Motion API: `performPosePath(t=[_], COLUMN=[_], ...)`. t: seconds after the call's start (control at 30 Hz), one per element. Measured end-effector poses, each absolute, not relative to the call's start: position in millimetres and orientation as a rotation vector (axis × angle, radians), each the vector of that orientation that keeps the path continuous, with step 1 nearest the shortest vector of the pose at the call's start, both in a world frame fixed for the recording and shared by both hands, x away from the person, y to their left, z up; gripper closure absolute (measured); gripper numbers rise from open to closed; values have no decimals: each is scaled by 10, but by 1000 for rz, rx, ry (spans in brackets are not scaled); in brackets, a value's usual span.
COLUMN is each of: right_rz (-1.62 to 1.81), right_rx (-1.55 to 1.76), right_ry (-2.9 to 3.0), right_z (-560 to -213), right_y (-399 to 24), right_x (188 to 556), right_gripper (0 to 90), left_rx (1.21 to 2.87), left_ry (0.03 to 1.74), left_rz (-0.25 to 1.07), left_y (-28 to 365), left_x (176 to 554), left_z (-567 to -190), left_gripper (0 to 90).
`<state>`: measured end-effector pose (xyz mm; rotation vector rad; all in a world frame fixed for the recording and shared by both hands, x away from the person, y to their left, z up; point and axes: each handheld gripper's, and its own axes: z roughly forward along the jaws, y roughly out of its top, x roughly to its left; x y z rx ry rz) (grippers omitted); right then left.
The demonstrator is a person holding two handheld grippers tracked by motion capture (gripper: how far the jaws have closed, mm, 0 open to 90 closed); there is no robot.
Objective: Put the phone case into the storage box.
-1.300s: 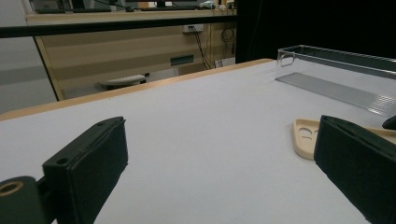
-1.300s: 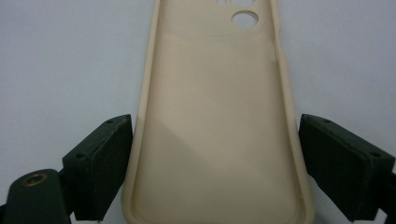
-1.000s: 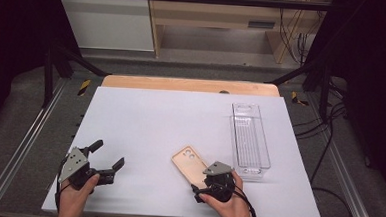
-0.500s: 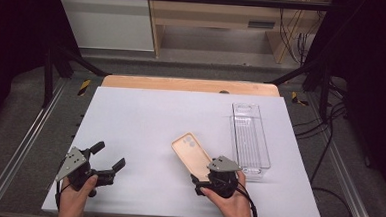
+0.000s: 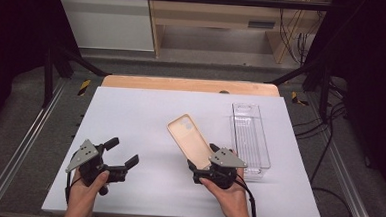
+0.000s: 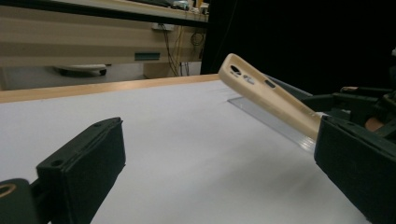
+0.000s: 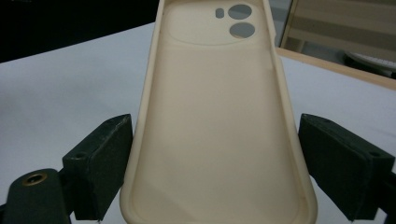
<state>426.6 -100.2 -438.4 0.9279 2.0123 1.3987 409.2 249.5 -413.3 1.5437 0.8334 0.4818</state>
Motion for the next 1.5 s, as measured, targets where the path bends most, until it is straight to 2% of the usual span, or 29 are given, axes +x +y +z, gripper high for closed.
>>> performPosePath(t=[0.5, 0.8, 1.5], right_rz=[1476, 1496, 1491], right_rx=[901, 892, 864], right_ry=[1926, 1878, 1854], right_z=[-4225, -4181, -4159], right_y=[-899, -939, -861], right_x=[4631, 4582, 4535], right_gripper=[126, 125, 125], left_rx=[1589, 1583, 1559], left_ry=[822, 837, 792], left_rz=[447, 391, 327], left_y=[2102, 1940, 1799], left_x=[4640, 4847, 4874], left_z=[-3644, -3576, -3533], left_gripper=[14, 14, 13])
